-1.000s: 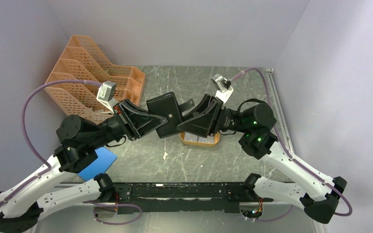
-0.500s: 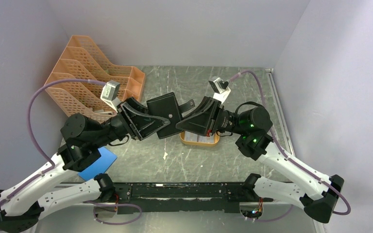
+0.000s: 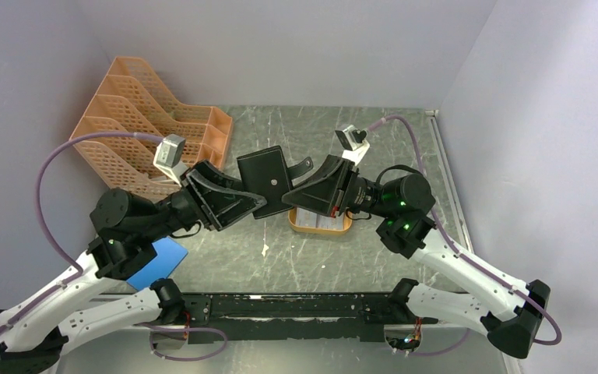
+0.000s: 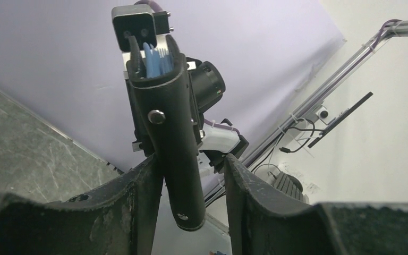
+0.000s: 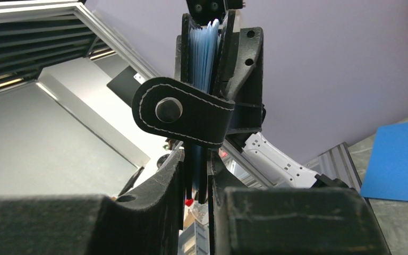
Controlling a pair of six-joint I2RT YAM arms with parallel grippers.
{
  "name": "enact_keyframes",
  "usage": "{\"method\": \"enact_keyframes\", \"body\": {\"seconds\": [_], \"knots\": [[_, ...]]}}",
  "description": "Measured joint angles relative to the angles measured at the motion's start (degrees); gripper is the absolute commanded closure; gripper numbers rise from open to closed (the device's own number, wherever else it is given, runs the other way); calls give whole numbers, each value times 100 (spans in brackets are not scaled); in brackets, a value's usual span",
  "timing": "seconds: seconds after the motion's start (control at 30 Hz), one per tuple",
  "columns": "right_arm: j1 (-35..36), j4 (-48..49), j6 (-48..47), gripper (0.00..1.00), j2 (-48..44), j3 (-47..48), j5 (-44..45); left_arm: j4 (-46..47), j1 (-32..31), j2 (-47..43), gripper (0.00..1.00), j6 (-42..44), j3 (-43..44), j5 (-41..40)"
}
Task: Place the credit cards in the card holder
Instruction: Close the card holder.
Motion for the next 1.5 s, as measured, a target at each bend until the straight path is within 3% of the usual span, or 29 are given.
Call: {"method": "enact_keyframes", "body": {"seconds": [0.17, 0.3, 0.43, 0.6, 0.7, 0.73, 0.87, 0.9, 1.0, 1.2, 1.33, 1.5], "knots": [[2, 13, 28, 100, -4, 0, 24, -7, 0, -105, 62, 55, -2, -4], [0, 42, 33, 100, -7, 0, 20, -13, 2, -76, 54, 76, -2, -11], [0, 42, 31, 100, -4, 0, 20, -7, 2, -22, 55, 81, -2, -7], [0, 39, 28, 100, -4, 0, 9, -2, 2, 68, 73, 83, -2, -2], [0, 15, 0, 100, -4, 2, 0, 2, 0, 85, 94, 96, -2, 2], [0, 13, -22, 93, -4, 4, 2, 0, 2, 83, 95, 79, -2, 2], [2, -374, -374, 35, -70, 125, 7, -133, 2, 61, 95, 122, -2, -59], [2, -382, -378, 32, -72, 127, 7, -133, 2, 61, 95, 122, -2, -59], [13, -1700, -1237, 29, -348, 540, 424, -579, -2, -61, 95, 214, 9, -413], [11, -3602, -2702, 27, -1266, 1318, 2052, -1397, -2, -315, 95, 404, 57, -1064], [11, -3884, -3014, 28, -1565, 1261, 2791, -1604, -2, -313, 95, 492, 114, -1215], [11, -4221, -3340, 26, -1285, 1331, 3244, -1781, -2, -297, 95, 621, 116, -1255]]}}
